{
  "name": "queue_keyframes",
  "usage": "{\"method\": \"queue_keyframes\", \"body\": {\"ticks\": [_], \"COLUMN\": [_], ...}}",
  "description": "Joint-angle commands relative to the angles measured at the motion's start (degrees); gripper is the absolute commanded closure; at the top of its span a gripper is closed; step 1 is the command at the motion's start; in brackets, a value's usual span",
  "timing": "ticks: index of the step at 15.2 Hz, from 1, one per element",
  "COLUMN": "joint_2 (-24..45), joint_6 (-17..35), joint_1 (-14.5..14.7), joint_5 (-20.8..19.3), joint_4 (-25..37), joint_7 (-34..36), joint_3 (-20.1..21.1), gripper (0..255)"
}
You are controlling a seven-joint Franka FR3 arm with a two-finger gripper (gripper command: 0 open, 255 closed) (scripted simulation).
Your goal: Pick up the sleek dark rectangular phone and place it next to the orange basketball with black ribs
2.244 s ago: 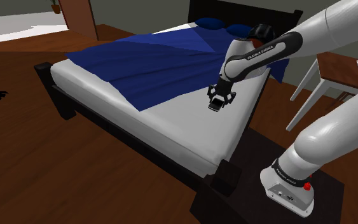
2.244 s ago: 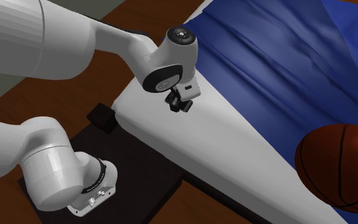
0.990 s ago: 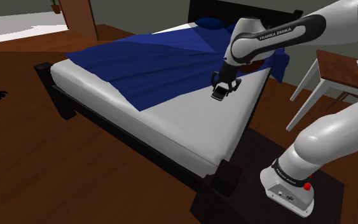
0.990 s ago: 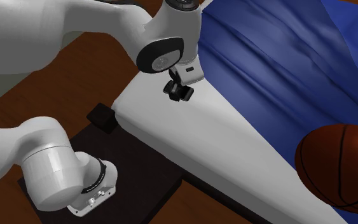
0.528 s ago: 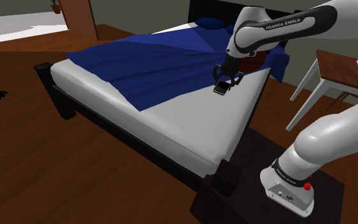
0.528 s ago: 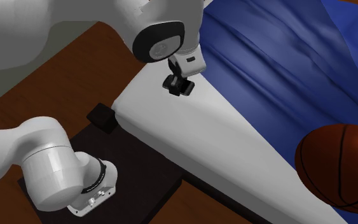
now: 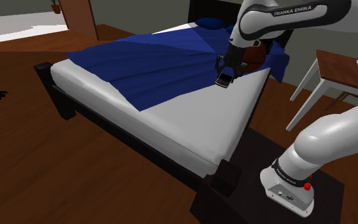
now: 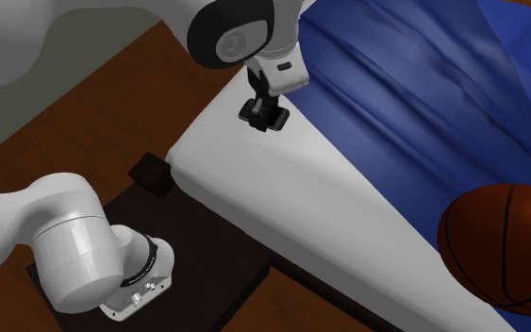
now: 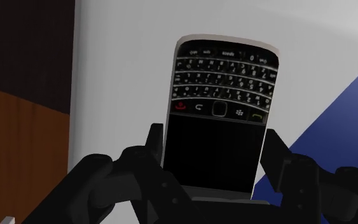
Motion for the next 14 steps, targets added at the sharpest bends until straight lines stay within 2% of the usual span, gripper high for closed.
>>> {"method": "queue_keyframes", "body": {"ticks": [1, 14], "joint_2": [-0.1, -0.6], "joint_6": [-1.6, -11.7], "joint_1": [0.0, -0.1], "joint_5": [0.0, -0.3], "joint_4": [1.5, 11.0], "joint_7": [0.2, 0.7], "joint_3": [0.0, -0.2], "gripper": [255, 255]}}
